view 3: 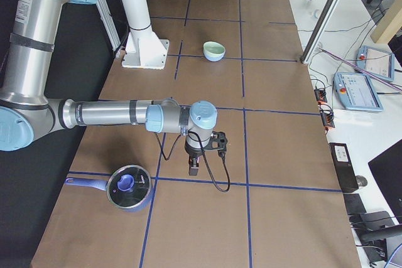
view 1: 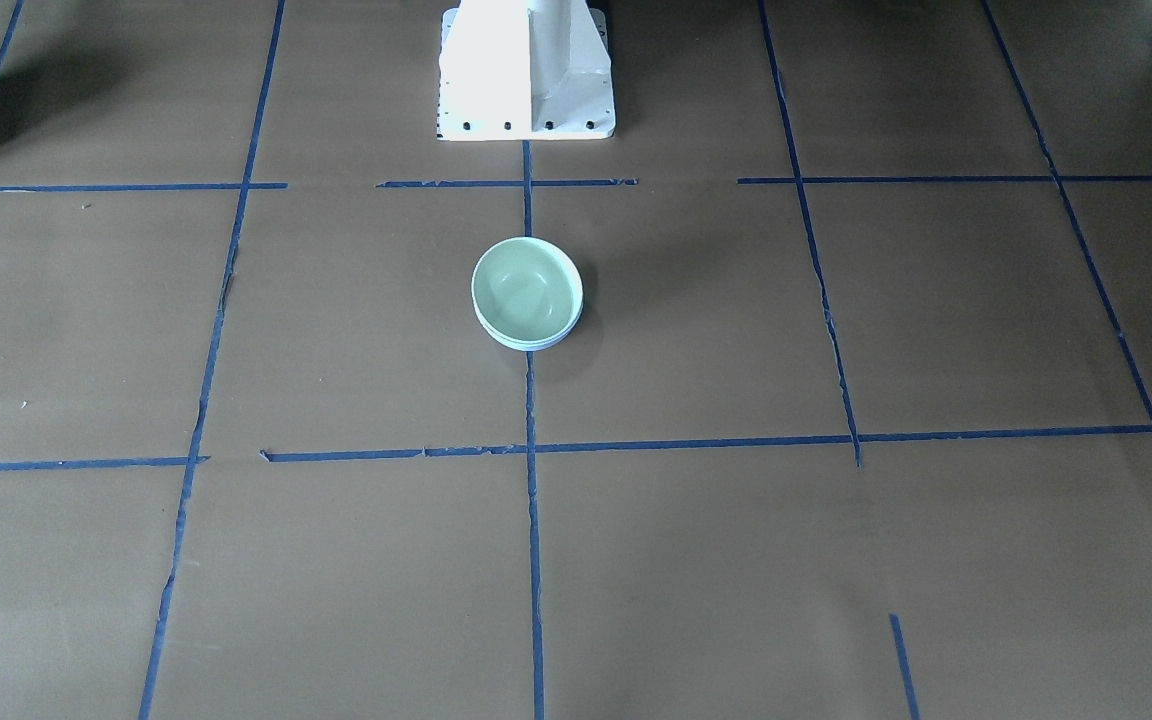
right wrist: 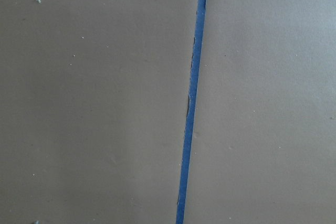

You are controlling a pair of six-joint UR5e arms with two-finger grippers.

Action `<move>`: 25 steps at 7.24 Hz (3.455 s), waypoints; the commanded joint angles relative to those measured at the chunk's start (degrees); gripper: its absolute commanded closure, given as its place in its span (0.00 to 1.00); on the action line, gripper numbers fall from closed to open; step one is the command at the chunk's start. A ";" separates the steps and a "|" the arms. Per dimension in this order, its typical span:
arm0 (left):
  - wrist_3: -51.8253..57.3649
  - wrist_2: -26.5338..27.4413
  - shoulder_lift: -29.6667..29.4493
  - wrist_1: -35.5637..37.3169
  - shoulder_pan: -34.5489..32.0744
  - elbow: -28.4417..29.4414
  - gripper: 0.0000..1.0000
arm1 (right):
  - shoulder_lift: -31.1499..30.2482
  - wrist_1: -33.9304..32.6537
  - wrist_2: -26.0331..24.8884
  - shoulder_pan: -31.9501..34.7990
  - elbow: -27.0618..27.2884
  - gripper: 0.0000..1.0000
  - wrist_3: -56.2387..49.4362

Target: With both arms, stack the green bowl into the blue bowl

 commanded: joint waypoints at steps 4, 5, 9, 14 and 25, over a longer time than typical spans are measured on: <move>-0.04 -0.02 0.03 0.00 0.00 -0.17 0.00 | 1.51 -0.05 0.34 2.49 -2.38 0.00 -4.54; -0.04 -0.02 0.03 0.00 0.00 -0.17 0.00 | 1.51 -0.05 0.34 2.49 -2.38 0.00 -4.54; -0.13 0.07 0.03 0.00 0.00 -0.26 0.00 | 1.42 0.04 0.25 2.40 -2.38 0.00 -4.54; -0.13 0.24 0.11 0.00 0.00 -0.17 0.00 | 1.51 0.13 0.25 2.40 -2.38 0.00 -4.54; -0.31 1.21 2.57 0.44 0.44 0.89 0.00 | 1.24 0.04 2.80 2.32 -2.65 0.00 -5.16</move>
